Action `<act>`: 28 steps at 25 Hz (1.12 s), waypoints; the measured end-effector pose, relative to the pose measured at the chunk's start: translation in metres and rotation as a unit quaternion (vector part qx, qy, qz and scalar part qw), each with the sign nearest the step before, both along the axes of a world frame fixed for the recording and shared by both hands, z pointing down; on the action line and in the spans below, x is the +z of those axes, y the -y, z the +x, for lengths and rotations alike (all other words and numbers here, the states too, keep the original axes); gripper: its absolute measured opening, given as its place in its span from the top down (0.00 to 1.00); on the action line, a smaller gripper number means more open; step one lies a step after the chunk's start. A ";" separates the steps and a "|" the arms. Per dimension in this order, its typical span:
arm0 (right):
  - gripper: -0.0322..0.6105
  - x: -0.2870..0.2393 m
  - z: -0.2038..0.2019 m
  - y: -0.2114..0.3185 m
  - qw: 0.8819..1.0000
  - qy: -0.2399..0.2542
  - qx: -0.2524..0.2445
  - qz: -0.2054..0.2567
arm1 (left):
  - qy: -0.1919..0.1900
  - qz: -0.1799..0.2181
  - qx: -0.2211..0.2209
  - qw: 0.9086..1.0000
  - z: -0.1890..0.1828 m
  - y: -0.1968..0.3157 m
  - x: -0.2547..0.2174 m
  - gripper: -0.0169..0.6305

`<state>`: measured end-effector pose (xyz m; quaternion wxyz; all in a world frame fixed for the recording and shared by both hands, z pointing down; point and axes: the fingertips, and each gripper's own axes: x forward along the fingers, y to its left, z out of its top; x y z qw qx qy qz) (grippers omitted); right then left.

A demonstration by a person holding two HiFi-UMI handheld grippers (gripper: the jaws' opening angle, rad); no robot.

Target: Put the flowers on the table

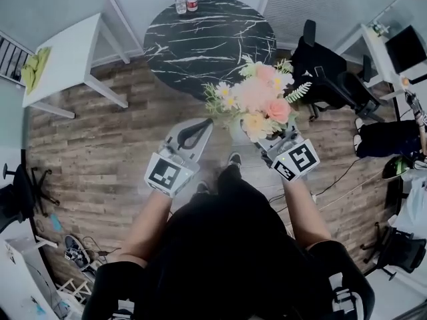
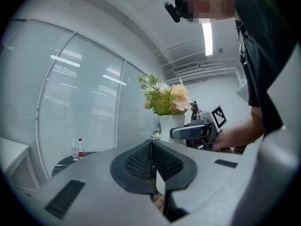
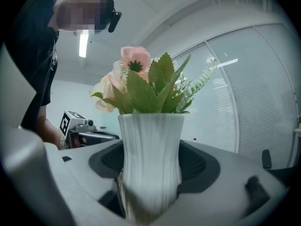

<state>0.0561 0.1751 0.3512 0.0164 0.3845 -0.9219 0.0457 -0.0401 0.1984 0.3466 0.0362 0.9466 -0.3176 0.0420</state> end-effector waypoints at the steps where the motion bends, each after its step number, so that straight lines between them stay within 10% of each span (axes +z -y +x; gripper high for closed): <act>1: 0.42 0.001 0.005 0.009 1.000 0.000 -0.002 -0.001 | 0.000 0.000 -0.002 1.000 0.005 0.009 0.001 0.95; 28: 0.42 0.016 0.105 0.148 0.997 0.015 -0.072 -0.005 | 0.011 -0.015 -0.057 0.998 0.121 0.139 0.018 0.95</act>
